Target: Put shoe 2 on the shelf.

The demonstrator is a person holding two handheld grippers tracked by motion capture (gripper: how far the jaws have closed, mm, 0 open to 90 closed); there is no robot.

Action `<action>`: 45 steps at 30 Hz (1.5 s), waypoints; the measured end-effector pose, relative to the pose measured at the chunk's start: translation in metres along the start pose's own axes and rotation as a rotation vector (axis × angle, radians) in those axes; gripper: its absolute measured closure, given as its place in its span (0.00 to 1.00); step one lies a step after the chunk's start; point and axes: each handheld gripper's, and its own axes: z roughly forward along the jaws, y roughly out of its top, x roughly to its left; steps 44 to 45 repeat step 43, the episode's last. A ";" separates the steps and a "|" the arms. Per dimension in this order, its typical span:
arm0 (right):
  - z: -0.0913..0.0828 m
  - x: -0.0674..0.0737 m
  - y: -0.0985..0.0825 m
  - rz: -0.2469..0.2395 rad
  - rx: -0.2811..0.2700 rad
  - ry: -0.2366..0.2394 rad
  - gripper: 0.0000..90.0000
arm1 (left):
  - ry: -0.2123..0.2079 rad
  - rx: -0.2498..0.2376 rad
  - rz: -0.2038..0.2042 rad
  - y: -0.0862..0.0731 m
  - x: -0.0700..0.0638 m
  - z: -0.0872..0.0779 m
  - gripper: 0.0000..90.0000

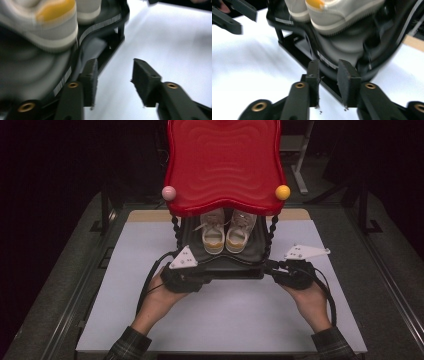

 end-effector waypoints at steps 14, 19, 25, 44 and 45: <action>-0.030 -0.009 -0.057 0.031 0.110 -0.099 0.41 | 0.082 0.120 -0.110 -0.087 0.008 -0.032 0.28; -0.036 -0.013 -0.080 0.063 0.158 -0.136 0.28 | 0.100 0.182 -0.146 -0.115 0.011 -0.038 0.19; -0.044 -0.020 -0.106 0.094 0.198 -0.177 0.16 | 0.106 0.196 -0.189 -0.142 0.014 -0.047 0.15; -0.035 -0.034 -0.139 0.132 0.248 -0.213 0.06 | 0.105 0.134 -0.153 -0.166 0.014 -0.046 0.14; -0.035 -0.034 -0.139 0.132 0.248 -0.213 0.06 | 0.105 0.134 -0.153 -0.166 0.014 -0.046 0.14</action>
